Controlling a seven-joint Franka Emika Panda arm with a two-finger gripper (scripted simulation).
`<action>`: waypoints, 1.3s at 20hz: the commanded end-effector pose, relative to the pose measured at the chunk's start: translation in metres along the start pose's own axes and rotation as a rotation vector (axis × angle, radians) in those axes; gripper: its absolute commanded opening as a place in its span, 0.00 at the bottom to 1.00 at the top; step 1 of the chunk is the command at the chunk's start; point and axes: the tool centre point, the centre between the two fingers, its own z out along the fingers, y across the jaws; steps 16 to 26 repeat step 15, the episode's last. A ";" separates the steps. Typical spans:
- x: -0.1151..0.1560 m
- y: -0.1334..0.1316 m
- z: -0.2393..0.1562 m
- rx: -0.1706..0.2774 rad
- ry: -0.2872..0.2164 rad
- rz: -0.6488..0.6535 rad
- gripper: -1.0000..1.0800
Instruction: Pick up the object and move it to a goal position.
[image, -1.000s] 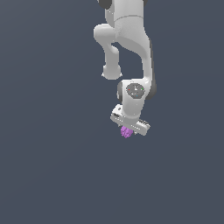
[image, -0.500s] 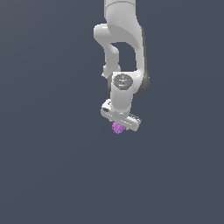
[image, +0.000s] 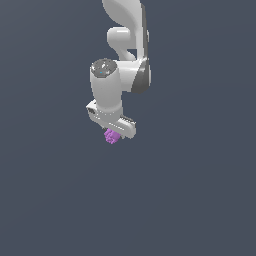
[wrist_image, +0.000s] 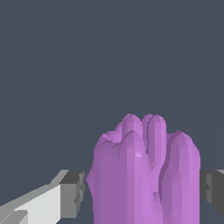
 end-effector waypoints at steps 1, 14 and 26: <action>0.011 0.022 -0.019 0.000 -0.001 -0.001 0.00; 0.042 0.074 -0.064 -0.002 0.000 -0.001 0.00; 0.042 0.074 -0.064 -0.002 0.000 -0.001 0.00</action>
